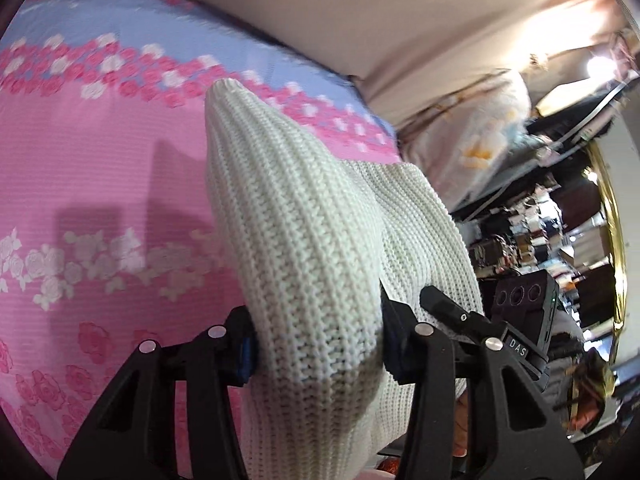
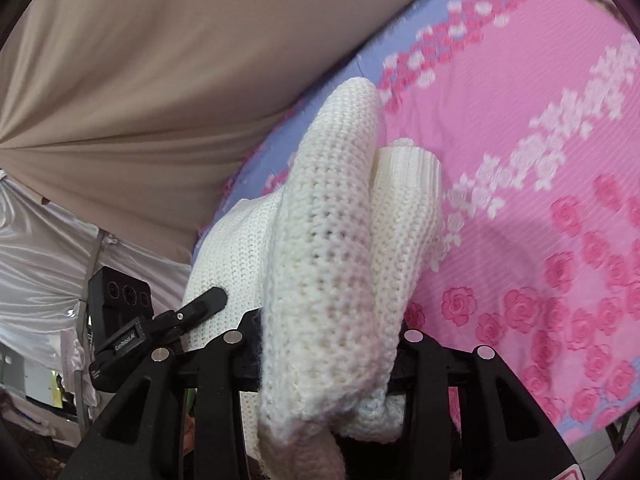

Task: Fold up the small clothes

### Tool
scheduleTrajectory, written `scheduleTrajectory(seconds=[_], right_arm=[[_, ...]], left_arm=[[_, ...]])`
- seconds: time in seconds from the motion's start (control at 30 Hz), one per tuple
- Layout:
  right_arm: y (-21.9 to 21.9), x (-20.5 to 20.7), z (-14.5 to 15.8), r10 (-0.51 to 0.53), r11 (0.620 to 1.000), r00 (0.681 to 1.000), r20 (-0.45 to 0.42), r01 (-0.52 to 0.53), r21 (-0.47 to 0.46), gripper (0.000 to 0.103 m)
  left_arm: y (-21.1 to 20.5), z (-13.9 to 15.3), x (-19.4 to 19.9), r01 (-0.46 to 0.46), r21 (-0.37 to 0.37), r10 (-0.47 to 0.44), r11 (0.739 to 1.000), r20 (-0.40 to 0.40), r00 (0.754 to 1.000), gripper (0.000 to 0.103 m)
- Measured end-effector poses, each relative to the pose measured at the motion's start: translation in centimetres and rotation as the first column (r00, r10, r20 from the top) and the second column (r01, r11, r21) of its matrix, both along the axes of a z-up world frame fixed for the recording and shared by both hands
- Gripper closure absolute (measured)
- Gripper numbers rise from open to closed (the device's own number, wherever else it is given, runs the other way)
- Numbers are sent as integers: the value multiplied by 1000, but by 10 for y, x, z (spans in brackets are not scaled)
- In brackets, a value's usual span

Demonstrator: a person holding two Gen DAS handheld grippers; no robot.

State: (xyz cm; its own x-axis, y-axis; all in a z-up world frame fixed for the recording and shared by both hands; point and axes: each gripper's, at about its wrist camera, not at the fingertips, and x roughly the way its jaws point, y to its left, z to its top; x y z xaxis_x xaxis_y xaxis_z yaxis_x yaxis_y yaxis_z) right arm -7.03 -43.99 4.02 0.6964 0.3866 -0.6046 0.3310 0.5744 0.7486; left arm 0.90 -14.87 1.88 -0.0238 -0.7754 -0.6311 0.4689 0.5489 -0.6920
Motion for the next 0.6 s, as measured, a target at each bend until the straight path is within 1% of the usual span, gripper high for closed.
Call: scheduleTrajectory(seconds=[0.07, 0.13, 0.23, 0.27, 0.33, 0.37, 0.43, 0.47, 0.6], right_arm=[[-6, -12, 24, -23, 999, 999, 44, 24, -28, 66], [-11, -22, 51, -45, 997, 994, 98, 51, -59, 66], [-13, -31, 89, -62, 992, 981, 186, 81, -96, 66], [-13, -33, 105, -62, 989, 973, 221, 89, -115, 66], [-11, -35, 133, -58, 983, 958, 281, 104, -149, 66], [-8, -33, 146, -52, 979, 950, 308, 109, -171, 66], [-1, -28, 168, -36, 972, 936, 351, 114, -203, 66], [6, -27, 184, -23, 969, 926, 377, 113, -221, 66], [21, -6, 221, 25, 964, 890, 455, 98, -246, 65]], left_arm=[[-6, 22, -5, 27, -28, -26, 999, 39, 999, 57], [-11, 52, -8, 53, -60, -47, 997, 97, 994, 57], [-12, 98, -12, 90, -106, -67, 990, 204, 977, 57], [-11, 117, -14, 102, -118, -70, 988, 249, 966, 57], [-7, 143, -17, 114, -133, -66, 985, 316, 946, 56], [-3, 160, -19, 118, -139, -60, 983, 365, 929, 56], [4, 183, -20, 117, -143, -44, 983, 433, 900, 56], [10, 197, -20, 112, -148, -30, 983, 469, 883, 56], [36, 232, -12, 84, -174, 28, 981, 559, 829, 55]])
